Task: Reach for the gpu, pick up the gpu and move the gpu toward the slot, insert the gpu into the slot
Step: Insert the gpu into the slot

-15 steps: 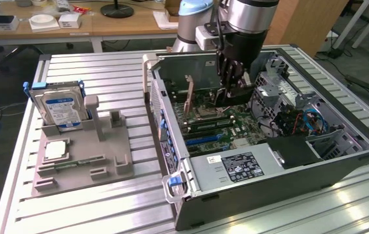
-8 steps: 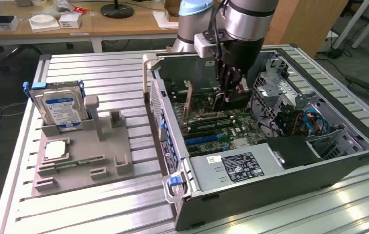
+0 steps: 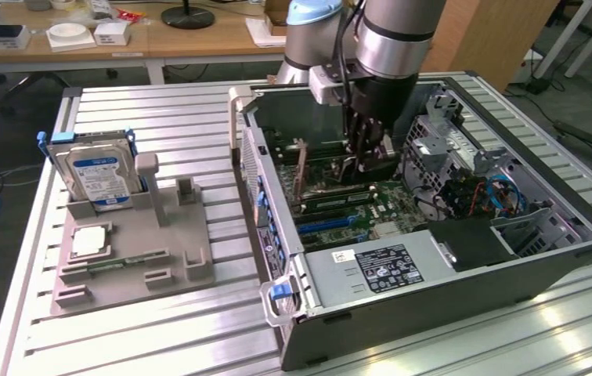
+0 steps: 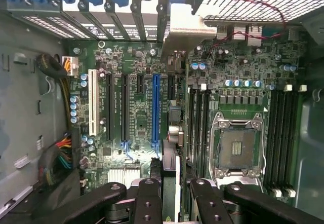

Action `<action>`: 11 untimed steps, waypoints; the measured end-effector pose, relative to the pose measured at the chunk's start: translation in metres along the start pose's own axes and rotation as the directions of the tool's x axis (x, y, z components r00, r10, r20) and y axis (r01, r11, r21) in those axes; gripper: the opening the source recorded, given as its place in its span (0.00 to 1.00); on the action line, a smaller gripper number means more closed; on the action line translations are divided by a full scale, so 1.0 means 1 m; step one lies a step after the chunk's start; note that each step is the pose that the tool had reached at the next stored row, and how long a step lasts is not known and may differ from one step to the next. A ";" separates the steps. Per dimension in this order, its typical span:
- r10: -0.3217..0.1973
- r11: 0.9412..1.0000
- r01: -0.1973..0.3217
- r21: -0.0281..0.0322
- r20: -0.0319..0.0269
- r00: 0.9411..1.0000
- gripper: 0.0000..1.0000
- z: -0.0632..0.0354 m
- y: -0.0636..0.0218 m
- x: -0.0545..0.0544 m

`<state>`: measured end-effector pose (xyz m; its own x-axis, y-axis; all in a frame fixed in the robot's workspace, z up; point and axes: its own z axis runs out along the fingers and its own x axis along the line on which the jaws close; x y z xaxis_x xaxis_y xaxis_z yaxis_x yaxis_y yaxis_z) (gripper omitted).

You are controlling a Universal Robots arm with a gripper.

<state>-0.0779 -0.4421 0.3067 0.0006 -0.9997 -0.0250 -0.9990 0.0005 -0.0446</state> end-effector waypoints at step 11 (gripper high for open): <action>0.000 1.000 0.000 0.000 0.000 1.000 0.27 0.0086 0.0013 0.000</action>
<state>-0.0788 -0.4421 0.2981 0.0003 -0.9997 -0.0251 -0.9990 0.0009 -0.0446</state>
